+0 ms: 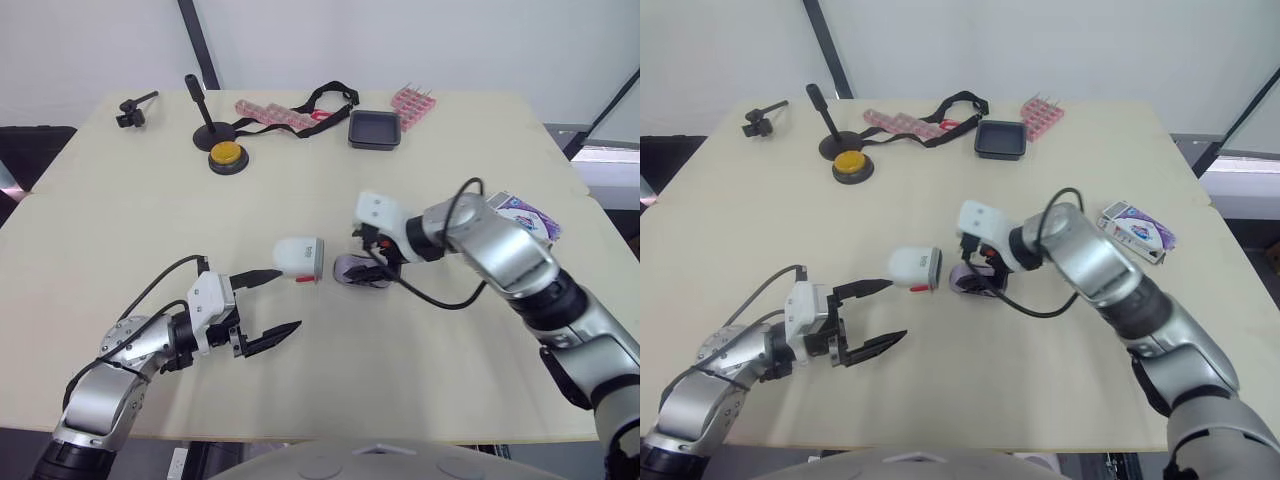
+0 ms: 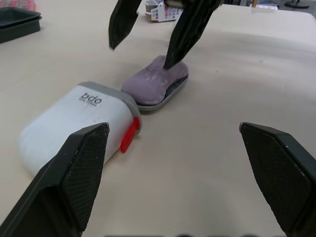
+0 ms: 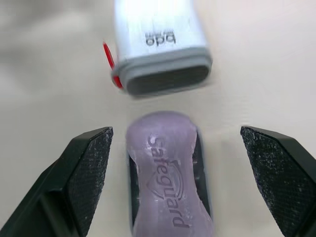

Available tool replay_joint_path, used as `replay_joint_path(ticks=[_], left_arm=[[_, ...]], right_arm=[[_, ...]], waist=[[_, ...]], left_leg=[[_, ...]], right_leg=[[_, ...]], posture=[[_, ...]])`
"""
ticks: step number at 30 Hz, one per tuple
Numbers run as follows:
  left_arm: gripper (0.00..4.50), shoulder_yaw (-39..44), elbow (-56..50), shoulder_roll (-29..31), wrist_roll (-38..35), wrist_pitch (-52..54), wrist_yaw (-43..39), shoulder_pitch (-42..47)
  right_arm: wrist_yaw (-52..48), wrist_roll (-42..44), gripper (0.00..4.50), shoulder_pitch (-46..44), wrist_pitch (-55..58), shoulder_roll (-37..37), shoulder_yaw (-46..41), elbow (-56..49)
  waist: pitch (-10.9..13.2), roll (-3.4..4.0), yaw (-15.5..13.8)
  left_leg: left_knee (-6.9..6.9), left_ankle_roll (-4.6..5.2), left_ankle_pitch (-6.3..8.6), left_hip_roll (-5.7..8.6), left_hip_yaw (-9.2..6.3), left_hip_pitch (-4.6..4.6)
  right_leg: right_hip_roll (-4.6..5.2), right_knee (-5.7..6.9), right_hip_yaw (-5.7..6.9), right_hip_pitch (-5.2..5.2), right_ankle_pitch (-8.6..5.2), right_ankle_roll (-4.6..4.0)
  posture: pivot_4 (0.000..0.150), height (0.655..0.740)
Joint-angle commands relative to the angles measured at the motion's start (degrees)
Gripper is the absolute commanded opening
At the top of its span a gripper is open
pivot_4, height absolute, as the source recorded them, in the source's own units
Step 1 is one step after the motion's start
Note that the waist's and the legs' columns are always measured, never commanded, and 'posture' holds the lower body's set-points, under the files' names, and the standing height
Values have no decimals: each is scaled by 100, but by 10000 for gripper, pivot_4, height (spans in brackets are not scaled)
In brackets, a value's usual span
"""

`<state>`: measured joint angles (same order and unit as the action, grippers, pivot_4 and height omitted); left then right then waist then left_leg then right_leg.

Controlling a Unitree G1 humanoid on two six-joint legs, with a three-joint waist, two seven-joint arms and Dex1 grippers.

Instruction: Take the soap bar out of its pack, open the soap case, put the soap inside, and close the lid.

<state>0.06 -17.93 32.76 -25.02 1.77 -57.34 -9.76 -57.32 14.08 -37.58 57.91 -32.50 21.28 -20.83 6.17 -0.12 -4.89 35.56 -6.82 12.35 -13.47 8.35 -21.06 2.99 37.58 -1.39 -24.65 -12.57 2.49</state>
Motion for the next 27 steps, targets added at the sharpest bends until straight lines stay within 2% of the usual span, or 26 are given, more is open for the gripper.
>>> replay_joint_path(ticks=[1,4,6,9,13,18,23,27], left_arm=[[45000,149,100,102,32,-200,-89,140],[45000,92,483,216,100,-230,-272,611],[45000,45,688,254,106,-187,-376,895],[45000,-19,979,312,120,-132,-528,1291],[45000,-262,1629,433,345,-258,-980,2053],[45000,-679,2647,502,788,-748,-1730,3053],[45000,-1054,3866,396,1273,-1378,-2280,4043],[45000,-1253,4463,240,1488,-1746,-2525,4469]], right_arm=[[-304,579,44604,581,-684,-237,-799,-454],[-550,969,44604,2504,-2373,-206,-2241,-740],[-478,1127,44604,3369,-3109,35,-2855,-746],[-554,1345,44604,4314,-3988,340,-3348,-671],[-901,1140,44604,5470,-5226,456,-3507,-285],[-980,1036,44604,6006,-6036,452,-3468,200],[-805,1110,44604,5998,-6166,381,-3466,284],[-708,1176,44604,5942,-6135,322,-3442,282]], waist=[[-2,-2,13],[-18,-21,-74],[-21,-18,-118],[-26,-15,-14],[-34,-15,83],[-37,-11,93],[-37,-11,102],[-37,-11,71]], left_leg=[[0,1,0,0,1,-1],[-11,4,0,-2,-10,-22],[-14,22,11,0,-10,-8],[-2,42,22,8,5,-19],[2,48,20,4,3,-13],[4,56,20,10,1,-20],[6,61,20,10,-1,-22],[10,65,23,12,-2,-28]], right_leg=[[0,-1,-1,0,0,0],[9,-2,12,4,-2,0],[22,-13,17,7,-3,-1],[34,-10,9,5,-16,-25],[34,-7,10,7,-18,-30],[40,-10,13,8,-19,-31],[41,-10,13,8,-19,-31],[43,-10,13,8,-19,-30]], posture=[[1500,7291],[1500,7291],[1500,7291],[1500,7291],[1500,7291],[1500,7291],[1500,7291],[1500,7291]])
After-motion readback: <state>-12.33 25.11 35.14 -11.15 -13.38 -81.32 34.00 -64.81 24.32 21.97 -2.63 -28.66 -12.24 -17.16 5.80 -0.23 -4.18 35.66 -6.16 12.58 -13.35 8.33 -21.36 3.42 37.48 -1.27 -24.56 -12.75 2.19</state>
